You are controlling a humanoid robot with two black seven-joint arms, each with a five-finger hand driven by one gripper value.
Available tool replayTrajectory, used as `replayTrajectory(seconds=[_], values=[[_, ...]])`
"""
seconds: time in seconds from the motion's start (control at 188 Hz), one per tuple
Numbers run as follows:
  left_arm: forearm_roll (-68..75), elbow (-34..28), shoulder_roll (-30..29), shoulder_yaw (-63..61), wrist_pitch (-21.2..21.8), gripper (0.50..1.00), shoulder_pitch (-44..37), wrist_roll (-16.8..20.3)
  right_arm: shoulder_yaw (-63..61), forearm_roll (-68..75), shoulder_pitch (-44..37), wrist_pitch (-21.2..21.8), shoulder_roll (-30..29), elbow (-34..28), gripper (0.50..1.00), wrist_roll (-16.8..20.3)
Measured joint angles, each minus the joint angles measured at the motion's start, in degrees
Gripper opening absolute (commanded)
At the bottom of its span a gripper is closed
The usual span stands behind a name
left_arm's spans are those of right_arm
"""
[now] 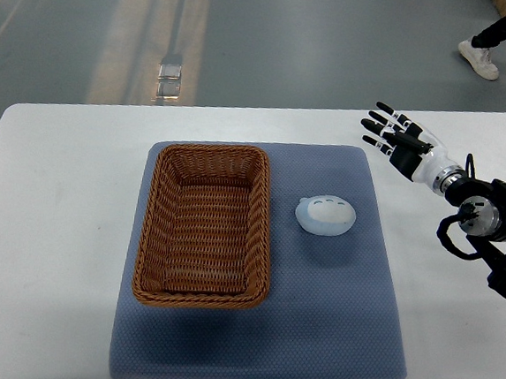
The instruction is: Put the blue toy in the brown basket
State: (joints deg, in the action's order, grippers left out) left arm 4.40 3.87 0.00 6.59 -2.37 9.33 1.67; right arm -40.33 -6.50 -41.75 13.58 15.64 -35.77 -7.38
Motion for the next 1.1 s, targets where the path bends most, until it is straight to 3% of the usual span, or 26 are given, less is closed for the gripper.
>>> replayTrajectory(seconds=[1.102], values=[[0.0,-0.19,0.0,0.0,0.0,1.0,-0.28,0.09,1.02,-2.87,-0.7,2.89,0.69,-0.77,0.909,0.08]])
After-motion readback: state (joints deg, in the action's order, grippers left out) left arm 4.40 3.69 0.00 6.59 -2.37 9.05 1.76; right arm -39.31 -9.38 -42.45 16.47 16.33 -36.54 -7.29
